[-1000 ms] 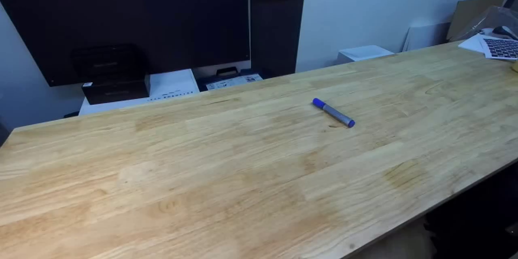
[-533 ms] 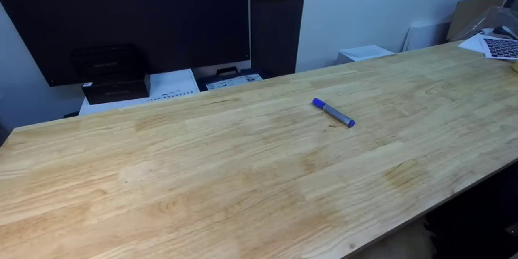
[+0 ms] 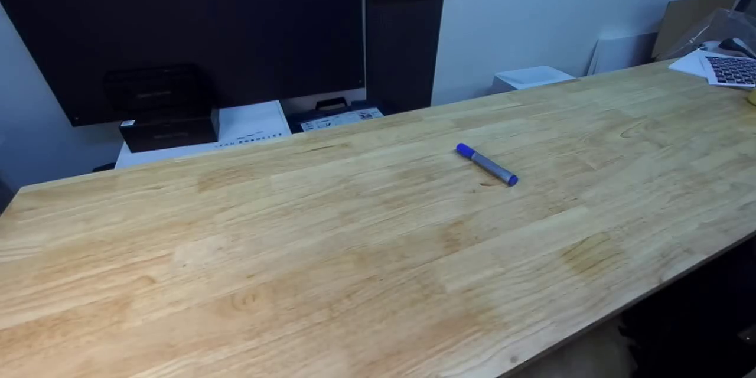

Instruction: Pick the marker and then put it back on the table

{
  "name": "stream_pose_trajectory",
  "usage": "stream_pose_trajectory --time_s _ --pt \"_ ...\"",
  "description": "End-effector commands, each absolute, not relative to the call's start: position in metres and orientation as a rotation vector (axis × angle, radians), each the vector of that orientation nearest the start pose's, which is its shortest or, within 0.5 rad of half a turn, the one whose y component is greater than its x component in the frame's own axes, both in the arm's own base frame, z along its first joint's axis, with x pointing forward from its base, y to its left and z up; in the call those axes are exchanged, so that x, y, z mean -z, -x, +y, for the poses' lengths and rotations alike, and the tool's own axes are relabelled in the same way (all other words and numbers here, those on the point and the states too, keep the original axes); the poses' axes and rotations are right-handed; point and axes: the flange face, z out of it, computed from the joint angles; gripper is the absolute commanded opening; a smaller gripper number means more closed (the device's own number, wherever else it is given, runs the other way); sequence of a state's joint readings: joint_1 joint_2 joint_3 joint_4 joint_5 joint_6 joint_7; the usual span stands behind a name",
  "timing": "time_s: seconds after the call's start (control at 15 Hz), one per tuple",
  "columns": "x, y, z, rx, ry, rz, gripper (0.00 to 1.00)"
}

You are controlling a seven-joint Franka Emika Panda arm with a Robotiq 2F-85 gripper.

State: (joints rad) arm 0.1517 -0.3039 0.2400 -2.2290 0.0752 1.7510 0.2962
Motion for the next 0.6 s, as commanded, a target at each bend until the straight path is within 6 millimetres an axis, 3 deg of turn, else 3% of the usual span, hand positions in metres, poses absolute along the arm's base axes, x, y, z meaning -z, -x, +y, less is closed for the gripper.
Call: stream_pose_trajectory --time_s 0.0,0.2,0.33,0.4,0.47,0.53 --pt "-0.481 -0.429 0.136 -0.056 3.304 0.061 1.00" --pt "-0.473 -0.454 0.069 0.084 3.325 0.261 1.00" --pt "-0.461 -0.464 0.019 0.088 3.285 0.429 1.00" --pt "-0.470 -0.458 0.049 0.068 3.304 0.269 1.00" --pt "-0.465 -0.460 0.032 0.059 3.297 0.295 1.00" --pt "-0.464 -0.461 0.029 0.050 3.296 0.291 1.00"
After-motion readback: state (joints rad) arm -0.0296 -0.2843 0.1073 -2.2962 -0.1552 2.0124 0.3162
